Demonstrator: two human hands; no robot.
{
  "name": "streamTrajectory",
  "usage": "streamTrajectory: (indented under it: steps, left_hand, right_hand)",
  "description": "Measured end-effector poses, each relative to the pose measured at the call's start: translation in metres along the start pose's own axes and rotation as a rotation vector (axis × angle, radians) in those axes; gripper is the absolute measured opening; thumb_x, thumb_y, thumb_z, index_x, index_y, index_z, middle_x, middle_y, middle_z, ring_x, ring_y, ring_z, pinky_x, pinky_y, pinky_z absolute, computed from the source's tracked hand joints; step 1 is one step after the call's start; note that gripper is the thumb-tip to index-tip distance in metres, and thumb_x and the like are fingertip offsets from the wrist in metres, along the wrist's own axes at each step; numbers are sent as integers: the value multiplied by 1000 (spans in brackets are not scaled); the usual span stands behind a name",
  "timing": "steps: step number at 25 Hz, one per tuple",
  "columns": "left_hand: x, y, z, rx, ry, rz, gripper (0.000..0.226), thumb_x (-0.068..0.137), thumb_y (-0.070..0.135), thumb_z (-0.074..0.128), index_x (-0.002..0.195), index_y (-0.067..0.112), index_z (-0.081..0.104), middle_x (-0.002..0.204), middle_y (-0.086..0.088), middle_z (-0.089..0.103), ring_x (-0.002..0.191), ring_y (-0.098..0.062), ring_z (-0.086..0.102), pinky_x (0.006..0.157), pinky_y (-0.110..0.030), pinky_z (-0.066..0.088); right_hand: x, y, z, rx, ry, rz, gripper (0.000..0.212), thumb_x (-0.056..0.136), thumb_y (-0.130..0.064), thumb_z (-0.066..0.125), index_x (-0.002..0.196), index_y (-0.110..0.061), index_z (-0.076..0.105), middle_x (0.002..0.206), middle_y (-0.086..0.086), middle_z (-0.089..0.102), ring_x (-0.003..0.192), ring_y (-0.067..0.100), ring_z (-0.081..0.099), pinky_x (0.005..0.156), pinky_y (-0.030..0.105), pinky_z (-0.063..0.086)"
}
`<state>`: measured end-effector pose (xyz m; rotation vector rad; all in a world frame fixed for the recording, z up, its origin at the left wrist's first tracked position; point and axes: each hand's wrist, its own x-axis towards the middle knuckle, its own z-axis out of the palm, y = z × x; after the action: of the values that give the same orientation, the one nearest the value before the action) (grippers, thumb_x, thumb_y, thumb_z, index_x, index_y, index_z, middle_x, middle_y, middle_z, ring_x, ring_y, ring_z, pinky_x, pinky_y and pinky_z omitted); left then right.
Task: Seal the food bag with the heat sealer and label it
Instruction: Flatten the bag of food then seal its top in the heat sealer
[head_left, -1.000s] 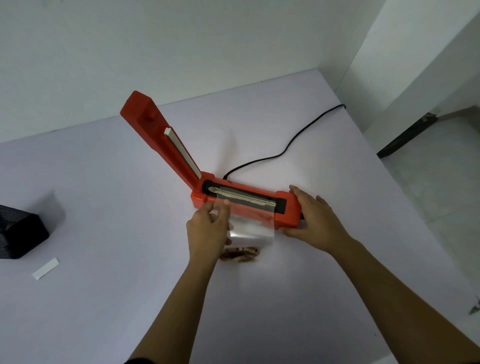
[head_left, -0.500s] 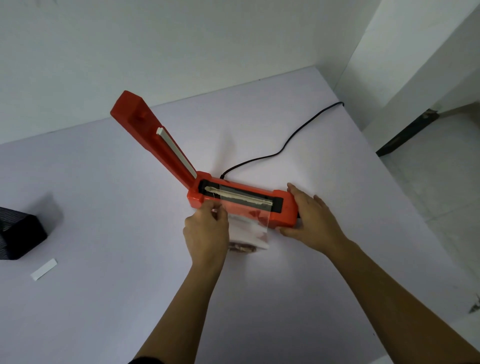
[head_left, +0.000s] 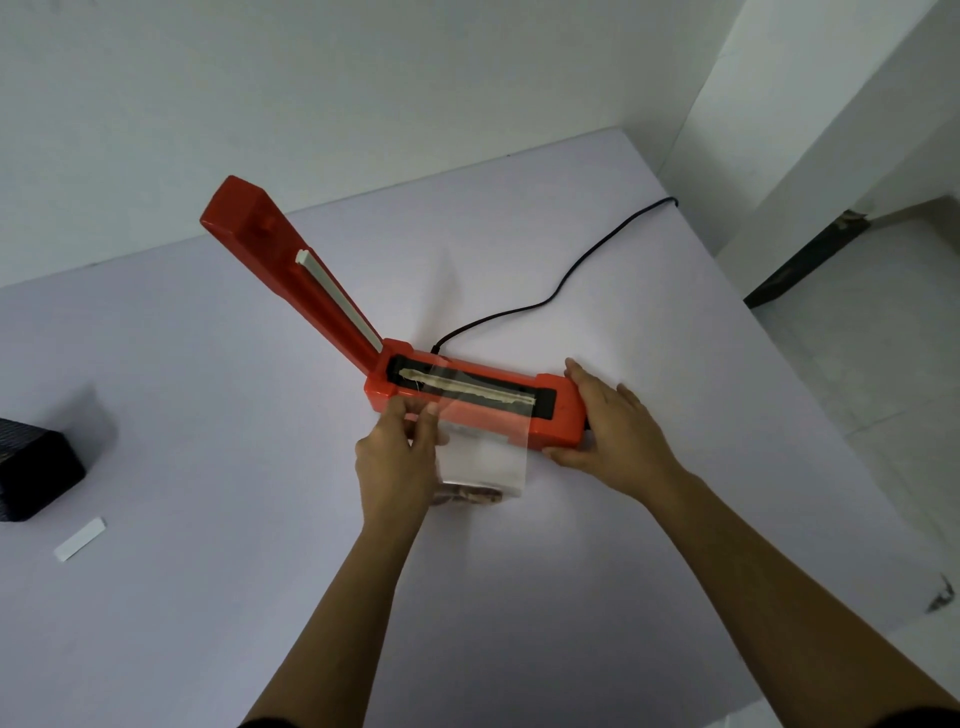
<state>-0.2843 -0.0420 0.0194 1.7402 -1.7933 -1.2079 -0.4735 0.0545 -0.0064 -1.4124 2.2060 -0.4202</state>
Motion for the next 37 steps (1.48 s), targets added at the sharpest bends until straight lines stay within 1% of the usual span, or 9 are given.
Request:
streamTrajectory:
  steps: [5,9,18,24,29,32,33,35,37]
  left_hand:
    - [1,-1,-1,-6,-23,-3,20,95,31,48,107,17,55,80,2,67,70,-18,66,68,-35,58]
    - [1,0,-1,-27,-30,-4,12,95,30,49,102,22,53,86,-2,69,73,-22,66,74,-42,59]
    - [-7,1,-1,-67,7,66,19,94,30,48,106,16,54,94,-8,69,78,-28,66,76,-48,58]
    - [-13,5,-2,-52,42,159,11,94,28,49,100,20,52,79,2,65,65,-18,60,71,-44,58]
    - [-23,9,-3,-40,93,236,15,95,28,48,102,17,53,79,1,65,63,-15,59,67,-39,58]
    - [-23,11,-10,-91,99,192,12,96,27,46,101,18,52,84,-2,64,61,-11,58,51,-23,56]
    - [-23,11,-13,-100,100,180,11,96,28,46,100,19,51,81,-1,64,60,-10,57,50,-22,54]
    - [-20,9,-18,-100,112,166,9,96,29,46,97,22,51,74,4,64,61,-9,58,57,-29,53]
    - [-18,8,-24,-130,93,110,10,96,30,46,97,22,51,72,7,64,63,-13,60,58,-29,52]
  right_hand:
    - [-1,0,-1,3,-4,-2,102,73,-47,73,147,-18,9,151,1,31,138,19,30,118,42,12]
    - [0,0,-1,5,-8,3,102,73,-47,73,147,-19,9,151,1,32,138,19,30,118,42,12]
    - [0,0,0,4,-9,11,102,72,-48,72,147,-20,9,151,1,31,138,20,29,117,41,11]
    - [0,-1,-1,-7,-25,18,102,72,-48,72,147,-20,8,151,1,30,139,21,29,118,42,12]
    - [0,0,-2,-5,-30,9,102,72,-46,73,147,-19,9,152,2,29,139,21,28,117,41,11]
    - [0,1,-1,2,-26,3,102,72,-47,73,147,-19,9,153,2,28,139,20,27,117,41,12]
    - [0,2,-1,6,-22,2,102,72,-47,73,147,-19,9,152,2,28,139,20,28,117,41,13]
    - [1,2,-1,-3,-15,-3,103,72,-48,73,147,-18,9,152,3,28,139,22,28,116,41,14]
    - [2,1,-1,-60,-19,-16,107,72,-52,71,147,-18,3,153,6,26,140,24,26,115,42,15]
